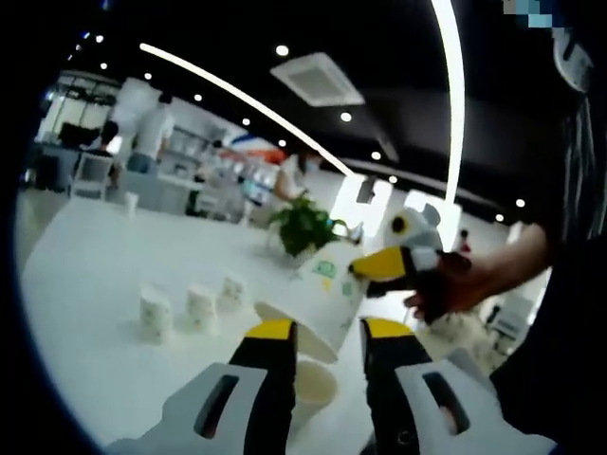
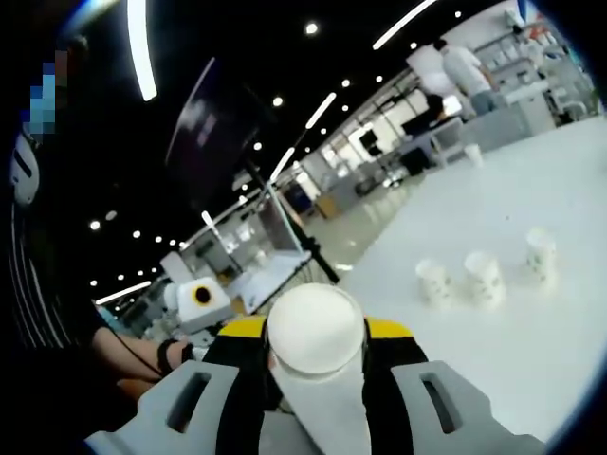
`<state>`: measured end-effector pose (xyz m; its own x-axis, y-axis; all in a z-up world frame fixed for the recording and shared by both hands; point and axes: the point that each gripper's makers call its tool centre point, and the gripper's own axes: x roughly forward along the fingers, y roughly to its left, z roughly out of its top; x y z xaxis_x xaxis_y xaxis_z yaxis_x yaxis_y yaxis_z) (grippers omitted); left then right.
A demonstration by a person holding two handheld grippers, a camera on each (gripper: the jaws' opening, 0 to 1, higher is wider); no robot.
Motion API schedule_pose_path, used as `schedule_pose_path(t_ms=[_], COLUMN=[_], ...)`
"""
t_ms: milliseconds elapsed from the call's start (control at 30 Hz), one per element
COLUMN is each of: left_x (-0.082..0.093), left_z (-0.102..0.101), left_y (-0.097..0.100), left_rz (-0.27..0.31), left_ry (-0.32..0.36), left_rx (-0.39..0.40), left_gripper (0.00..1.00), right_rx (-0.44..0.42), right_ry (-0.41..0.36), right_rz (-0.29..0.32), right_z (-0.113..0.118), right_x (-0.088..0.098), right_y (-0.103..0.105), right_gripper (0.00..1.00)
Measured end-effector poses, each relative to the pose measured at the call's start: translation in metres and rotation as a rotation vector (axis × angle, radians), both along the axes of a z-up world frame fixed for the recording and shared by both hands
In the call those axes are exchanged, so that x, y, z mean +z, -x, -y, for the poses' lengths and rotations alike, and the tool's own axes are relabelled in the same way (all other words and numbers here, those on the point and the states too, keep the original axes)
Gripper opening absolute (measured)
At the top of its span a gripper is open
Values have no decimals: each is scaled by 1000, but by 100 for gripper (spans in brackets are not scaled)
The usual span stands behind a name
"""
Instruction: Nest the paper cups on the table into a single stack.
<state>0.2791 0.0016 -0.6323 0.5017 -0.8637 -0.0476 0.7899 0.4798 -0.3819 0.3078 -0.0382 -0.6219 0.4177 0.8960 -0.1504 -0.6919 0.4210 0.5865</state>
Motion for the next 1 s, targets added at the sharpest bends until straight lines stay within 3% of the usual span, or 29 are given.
schedule_pose_path(t_ms=[200,567,1000], left_x=[4,3,11], left_z=[-4,-4,-1], left_y=[-2,1,13], left_rz=[1,-9,-24], left_ry=[39,55,52], left_rx=[19,11,-87], left_gripper=[14,10,4], right_rx=[18,51,128], right_ry=[-10,-20,-53], right_rz=[-9,-26,-17], right_z=[-1,2,5], right_x=[-3,-10,-15], right_y=[4,11,22], right_gripper=[35,35,37])
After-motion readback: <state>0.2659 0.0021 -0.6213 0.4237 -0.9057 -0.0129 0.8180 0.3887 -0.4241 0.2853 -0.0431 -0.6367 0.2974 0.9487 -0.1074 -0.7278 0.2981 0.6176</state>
